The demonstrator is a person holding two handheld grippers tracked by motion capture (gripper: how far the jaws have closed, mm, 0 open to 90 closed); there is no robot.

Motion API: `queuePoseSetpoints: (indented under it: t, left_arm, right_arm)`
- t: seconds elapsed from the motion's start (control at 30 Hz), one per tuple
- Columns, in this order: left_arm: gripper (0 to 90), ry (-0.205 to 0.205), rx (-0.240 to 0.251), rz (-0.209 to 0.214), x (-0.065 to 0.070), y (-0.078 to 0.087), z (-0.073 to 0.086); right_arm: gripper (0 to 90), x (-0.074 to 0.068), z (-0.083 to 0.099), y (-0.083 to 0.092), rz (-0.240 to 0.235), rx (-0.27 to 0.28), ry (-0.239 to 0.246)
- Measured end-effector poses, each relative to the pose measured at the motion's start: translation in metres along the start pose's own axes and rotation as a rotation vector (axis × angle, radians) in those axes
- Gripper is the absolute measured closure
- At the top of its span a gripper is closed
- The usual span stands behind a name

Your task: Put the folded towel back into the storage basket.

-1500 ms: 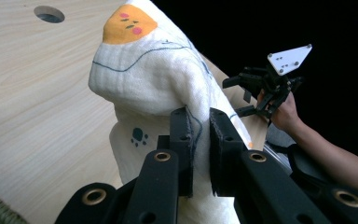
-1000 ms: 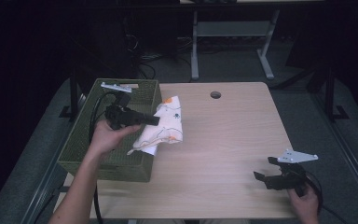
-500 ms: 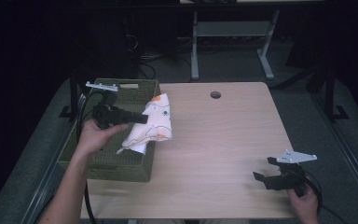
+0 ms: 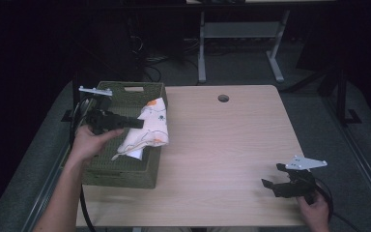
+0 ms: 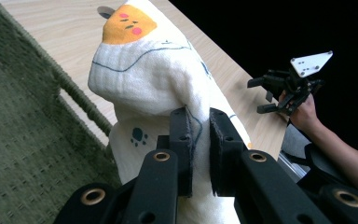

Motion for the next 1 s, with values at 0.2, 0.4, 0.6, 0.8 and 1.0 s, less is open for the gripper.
queuePoseSetpoints:
  t: [0.2, 0.4, 0.6, 0.8, 1.0]
  left_arm:
    - [82.1, 0.007, 0.013, -0.004, -0.005, 0.007, 0.003]
    - [82.1, 0.022, 0.011, -0.02, -0.014, 0.013, 0.009]
    - [82.0, 0.029, 0.003, -0.034, -0.022, 0.018, 0.013]
    - [82.0, 0.039, 0.001, -0.036, -0.032, 0.022, 0.015]
    - [81.7, 0.046, -0.003, -0.041, -0.038, 0.029, 0.018]
  right_arm:
    - [14.0, 0.0, 0.0, 0.0, 0.0, -0.002, -0.001]
    - [13.9, 0.0, 0.0, -0.001, 0.0, -0.005, 0.002]
    - [13.9, 0.0, 0.001, -0.002, 0.002, -0.009, 0.003]
    - [13.9, 0.001, 0.002, -0.003, 0.006, -0.016, -0.004]
    - [13.9, 0.002, 0.002, -0.003, 0.011, -0.017, -0.011]
Point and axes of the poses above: each handheld gripper's, and its own axes: y roughly backward along the jaws, z roughly out of its underside, x roughly to its right, the point moved 7 cm from there along -y, roughly forward along the jaws
